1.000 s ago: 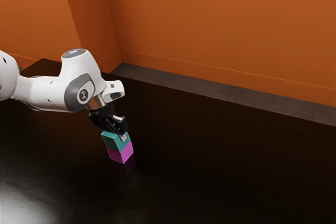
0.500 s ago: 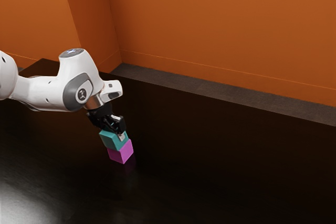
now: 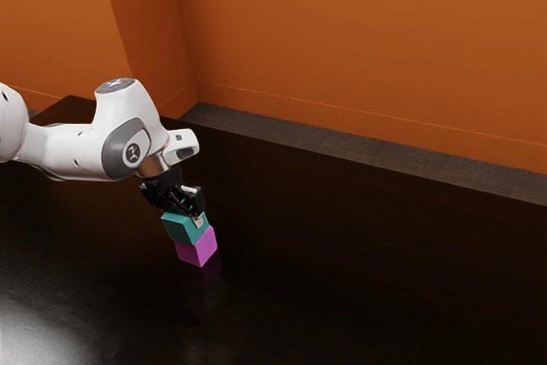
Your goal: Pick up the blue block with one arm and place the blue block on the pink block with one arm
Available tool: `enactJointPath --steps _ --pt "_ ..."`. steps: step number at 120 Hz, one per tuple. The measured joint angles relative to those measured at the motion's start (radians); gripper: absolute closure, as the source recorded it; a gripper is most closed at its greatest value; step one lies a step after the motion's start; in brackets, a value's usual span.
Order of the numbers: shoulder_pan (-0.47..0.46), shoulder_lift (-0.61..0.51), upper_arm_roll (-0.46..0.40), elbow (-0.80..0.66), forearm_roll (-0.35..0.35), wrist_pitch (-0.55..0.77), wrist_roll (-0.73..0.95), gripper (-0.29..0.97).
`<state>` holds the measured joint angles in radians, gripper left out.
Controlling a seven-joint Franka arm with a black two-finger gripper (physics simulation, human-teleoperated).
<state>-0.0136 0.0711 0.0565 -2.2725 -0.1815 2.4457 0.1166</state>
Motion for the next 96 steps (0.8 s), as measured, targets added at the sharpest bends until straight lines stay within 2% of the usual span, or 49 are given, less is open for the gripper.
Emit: enactJointPath --steps 30,49,72,80,88,96 --pt "0.000 0.001 -0.001 0.004 0.000 0.000 -0.024 0.29" --pt "-0.002 0.002 -0.001 0.006 0.001 0.000 -0.028 0.15" --pt "-0.004 -0.006 0.000 0.036 0.003 -0.002 -0.031 0.08" --pt "-0.018 -0.011 0.028 0.152 0.004 -0.051 -0.032 0.06" --pt "0.005 0.004 0.045 0.373 0.004 -0.164 -0.034 0.05" --pt "0.070 0.008 0.052 0.625 0.008 -0.312 -0.034 0.05"
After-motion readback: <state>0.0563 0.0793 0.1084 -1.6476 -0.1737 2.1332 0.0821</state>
